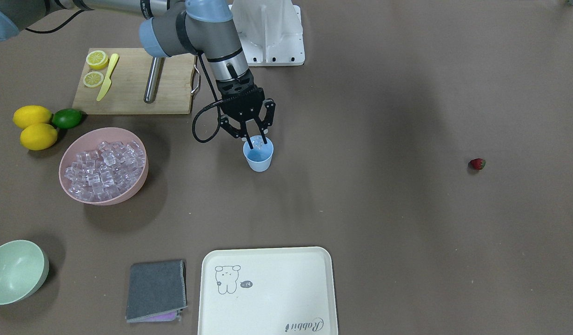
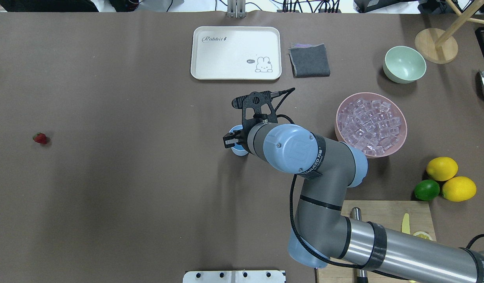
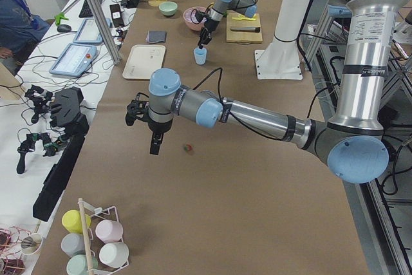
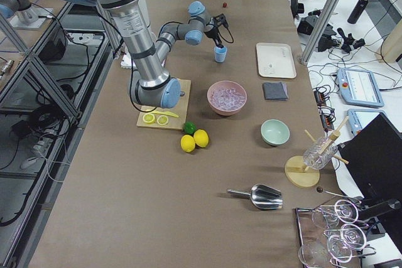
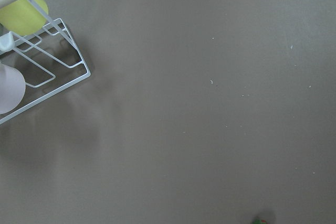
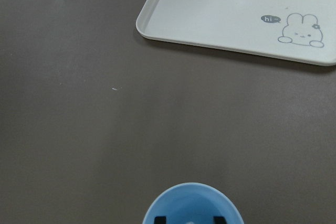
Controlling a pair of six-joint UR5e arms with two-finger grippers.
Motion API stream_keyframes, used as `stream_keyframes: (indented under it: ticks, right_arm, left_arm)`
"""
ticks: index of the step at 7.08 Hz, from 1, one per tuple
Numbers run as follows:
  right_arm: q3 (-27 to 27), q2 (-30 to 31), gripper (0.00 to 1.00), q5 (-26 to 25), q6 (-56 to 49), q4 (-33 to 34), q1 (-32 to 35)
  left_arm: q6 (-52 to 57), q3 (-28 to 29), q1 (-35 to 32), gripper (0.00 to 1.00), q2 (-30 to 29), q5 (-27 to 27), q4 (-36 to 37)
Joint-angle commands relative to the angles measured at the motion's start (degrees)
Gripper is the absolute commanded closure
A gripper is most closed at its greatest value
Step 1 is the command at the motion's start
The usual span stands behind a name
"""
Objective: Put ice and strawberries in cup
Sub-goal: 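Open the right gripper to release the ice cube into the cup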
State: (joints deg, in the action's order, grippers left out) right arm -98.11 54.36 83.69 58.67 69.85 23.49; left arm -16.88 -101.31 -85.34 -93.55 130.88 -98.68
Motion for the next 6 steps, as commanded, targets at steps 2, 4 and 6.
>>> stream_keyframes:
  ticks: [2, 4, 6]
  right_arm:
    - [-0.9, -0.1, 0.00, 0.2, -0.1, -0.2, 0.1]
    - [-1.6, 0.3, 0.00, 0.2, -0.1, -0.2, 0.2]
    - [-4.4, 2.7, 0.00, 0.6, -0.3, -0.2, 1.5]
  left_arm:
    - [0.0, 0.1, 0.0, 0.02, 0.0, -0.1, 0.1]
    - [0.0, 0.1, 0.0, 0.02, -0.1, -0.1, 0.1]
    - [0.0, -0.5, 0.0, 0.02, -0.1, 0.0, 0.1]
